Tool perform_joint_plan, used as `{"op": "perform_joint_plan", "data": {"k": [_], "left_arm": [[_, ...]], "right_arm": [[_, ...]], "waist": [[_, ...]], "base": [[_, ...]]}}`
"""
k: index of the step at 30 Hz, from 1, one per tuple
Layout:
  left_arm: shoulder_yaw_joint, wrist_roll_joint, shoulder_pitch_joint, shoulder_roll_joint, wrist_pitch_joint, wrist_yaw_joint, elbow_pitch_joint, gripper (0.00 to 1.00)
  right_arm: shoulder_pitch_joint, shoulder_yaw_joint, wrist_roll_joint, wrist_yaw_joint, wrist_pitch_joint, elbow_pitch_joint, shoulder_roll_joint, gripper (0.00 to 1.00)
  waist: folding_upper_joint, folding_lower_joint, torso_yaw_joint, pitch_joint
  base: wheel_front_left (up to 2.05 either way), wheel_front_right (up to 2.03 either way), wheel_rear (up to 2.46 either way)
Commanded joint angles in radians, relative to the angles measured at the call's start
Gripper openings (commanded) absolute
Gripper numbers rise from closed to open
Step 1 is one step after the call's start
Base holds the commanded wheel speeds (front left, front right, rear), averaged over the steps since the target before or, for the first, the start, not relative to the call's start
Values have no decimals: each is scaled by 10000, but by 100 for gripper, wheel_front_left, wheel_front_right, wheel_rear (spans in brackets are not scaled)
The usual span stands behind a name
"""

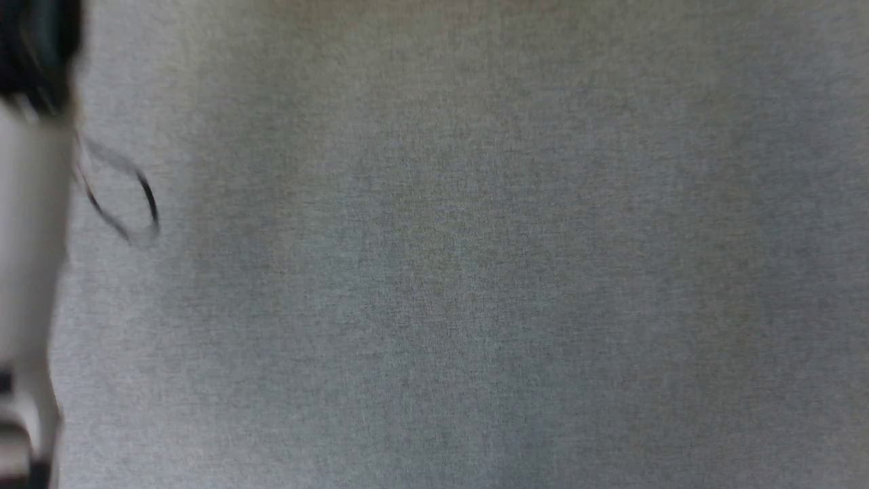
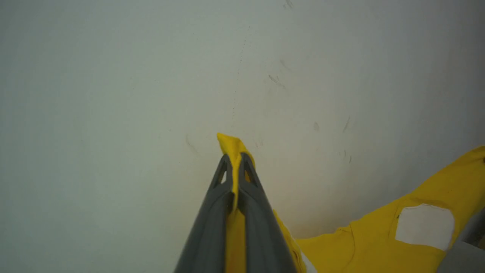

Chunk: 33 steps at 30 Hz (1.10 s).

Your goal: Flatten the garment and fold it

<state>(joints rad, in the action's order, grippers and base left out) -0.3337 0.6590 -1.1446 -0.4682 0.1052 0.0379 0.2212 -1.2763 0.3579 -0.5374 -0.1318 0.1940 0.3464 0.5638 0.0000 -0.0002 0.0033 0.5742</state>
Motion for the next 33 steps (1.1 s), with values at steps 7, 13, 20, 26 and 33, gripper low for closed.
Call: {"op": "perform_joint_plan", "data": {"k": [7, 13, 20, 26, 33], "left_arm": [[-107, 274, 4163, -434, -38, 1004, -3188, 0], [-459, 119, 7248, -707, 112, 1825, -4698, 0], [-751, 489, 10501, -874, 417, 2332, -4777, 0], [-1142, 966, 12394, -1033, 321, 2304, -4253, 0], [-1495, 1385, 13915, -1561, -293, 2298, -3697, 0]], "right_arm": [[4293, -1568, -524, 11, 442, -2700, 92, 0], [7781, -2889, 11, 11, 800, -4639, -816, 0], [11417, -3644, 206, 11, 1231, -5717, -2343, 0], [14212, -4131, 396, 11, 1482, -5718, -3042, 0], [16596, -4204, 841, 11, 1572, -5078, -3030, 0]], "waist": [[0, 2, -14, -1313], [0, 2, -57, -2242], [0, 2, -155, -3371], [0, 2, -147, -4065], [0, 2, -241, -4648]], "base": [[0, 0, 0], [0, 0, 0], [0, 0, 0], [0, 0, 0], [0, 0, 0]]}}
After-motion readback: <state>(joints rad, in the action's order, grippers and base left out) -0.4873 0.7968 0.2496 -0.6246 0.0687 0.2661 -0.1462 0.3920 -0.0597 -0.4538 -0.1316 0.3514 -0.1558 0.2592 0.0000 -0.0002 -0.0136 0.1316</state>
